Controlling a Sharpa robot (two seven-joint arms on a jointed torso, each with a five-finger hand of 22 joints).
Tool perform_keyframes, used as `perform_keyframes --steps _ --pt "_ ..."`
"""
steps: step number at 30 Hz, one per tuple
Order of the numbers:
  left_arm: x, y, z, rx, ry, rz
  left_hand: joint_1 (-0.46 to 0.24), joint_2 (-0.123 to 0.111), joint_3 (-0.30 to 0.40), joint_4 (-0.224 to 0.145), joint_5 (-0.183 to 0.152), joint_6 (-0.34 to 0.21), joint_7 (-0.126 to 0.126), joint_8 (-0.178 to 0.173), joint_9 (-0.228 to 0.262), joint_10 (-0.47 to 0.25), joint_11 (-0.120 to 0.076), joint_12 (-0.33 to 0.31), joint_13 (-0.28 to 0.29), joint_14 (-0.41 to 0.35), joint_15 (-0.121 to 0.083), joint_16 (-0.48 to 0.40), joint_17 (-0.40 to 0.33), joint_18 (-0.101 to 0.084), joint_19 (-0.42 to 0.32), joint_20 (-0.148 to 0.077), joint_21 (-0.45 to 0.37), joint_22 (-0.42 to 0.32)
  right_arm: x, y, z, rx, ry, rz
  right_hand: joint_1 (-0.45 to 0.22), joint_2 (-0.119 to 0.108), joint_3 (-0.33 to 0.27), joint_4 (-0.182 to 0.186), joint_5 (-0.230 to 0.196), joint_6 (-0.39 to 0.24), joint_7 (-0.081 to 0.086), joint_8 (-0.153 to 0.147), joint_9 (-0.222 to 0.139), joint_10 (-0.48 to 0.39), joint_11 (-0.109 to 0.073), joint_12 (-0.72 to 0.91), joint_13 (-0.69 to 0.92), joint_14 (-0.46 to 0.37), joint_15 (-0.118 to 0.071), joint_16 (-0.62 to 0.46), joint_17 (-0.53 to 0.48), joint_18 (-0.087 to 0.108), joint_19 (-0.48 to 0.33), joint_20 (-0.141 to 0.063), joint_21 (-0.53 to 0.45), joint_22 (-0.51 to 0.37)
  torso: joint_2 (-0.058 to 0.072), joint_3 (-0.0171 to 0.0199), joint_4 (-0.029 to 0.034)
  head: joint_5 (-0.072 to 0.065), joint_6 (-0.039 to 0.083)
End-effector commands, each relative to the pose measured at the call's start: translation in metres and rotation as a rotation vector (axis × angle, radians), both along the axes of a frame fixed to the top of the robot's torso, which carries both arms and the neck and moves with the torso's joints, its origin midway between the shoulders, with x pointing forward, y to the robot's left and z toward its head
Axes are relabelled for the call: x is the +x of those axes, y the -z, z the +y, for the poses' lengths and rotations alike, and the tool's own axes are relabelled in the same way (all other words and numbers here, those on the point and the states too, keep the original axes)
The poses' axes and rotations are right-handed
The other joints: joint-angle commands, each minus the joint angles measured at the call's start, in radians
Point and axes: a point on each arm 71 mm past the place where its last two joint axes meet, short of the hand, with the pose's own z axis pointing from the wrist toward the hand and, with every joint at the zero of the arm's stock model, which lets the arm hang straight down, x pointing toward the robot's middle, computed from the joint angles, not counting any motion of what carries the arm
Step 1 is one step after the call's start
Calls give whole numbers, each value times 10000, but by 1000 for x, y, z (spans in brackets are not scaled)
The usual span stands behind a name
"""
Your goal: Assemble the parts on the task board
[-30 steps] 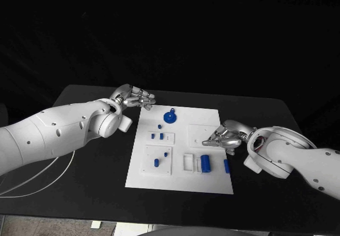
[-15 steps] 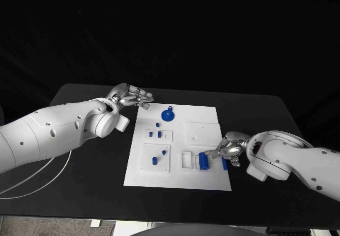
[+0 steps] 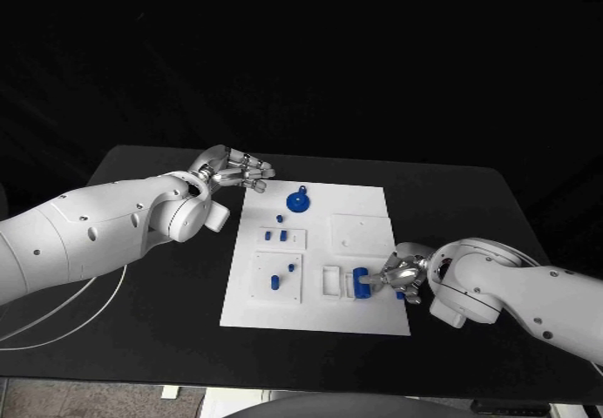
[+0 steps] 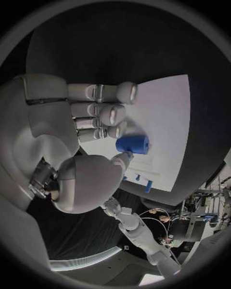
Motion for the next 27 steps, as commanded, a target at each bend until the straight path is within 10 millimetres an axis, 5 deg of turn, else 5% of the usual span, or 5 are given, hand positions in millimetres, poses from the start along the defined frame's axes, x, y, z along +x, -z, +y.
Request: perform_keyframes --steps 1,12,20,27 --pt "-1 -1 -2 -104 129 -58 73 -5 -58 12 -31 -52 -20 -34 12 51 14 -44 11 29 33 -27 7 -20 51 -2 23 -87 -2 7 3 44 131 243 16 -87 114 -81 -21 -218 60 -67 -123 58 9 -9 34 64 41 -79 16 -93 464 -21 7 18 8 3 -6 5 -37" --pt "-1 -1 -3 -100 159 -8 123 53 -226 16 -17 -65 -15 -34 12 24 26 -43 11 16 37 -27 19 -26 140 -3 46 -560 -3 12 12 381 220 325 78 -78 480 -605 -16 -309 107 -65 -378 54 33 -34 104 92 64 -169 90 -71 476 11 18 91 -1 -6 -12 29 -64" --pt "-1 0 -5 -97 198 41 100 50 -252 23 -16 -112 0 -38 11 -9 39 -43 11 11 43 -27 21 -27 150 1 47 -620 -5 25 17 409 393 551 98 81 1026 -1709 -13 -413 180 -93 -587 6 82 -148 49 91 96 -295 69 -50 473 50 -25 155 2 -1 3 54 -37" --pt "-1 0 -4 -77 188 99 94 45 -276 4 -3 -197 32 -38 11 -50 57 -40 12 1 49 -25 22 -23 159 7 51 -696 -2 29 11 406 899 337 294 323 1629 -2279 19 -89 77 -64 -544 15 2 -110 33 117 68 -274 91 -45 481 43 5 203 1 -13 -13 99 -25"
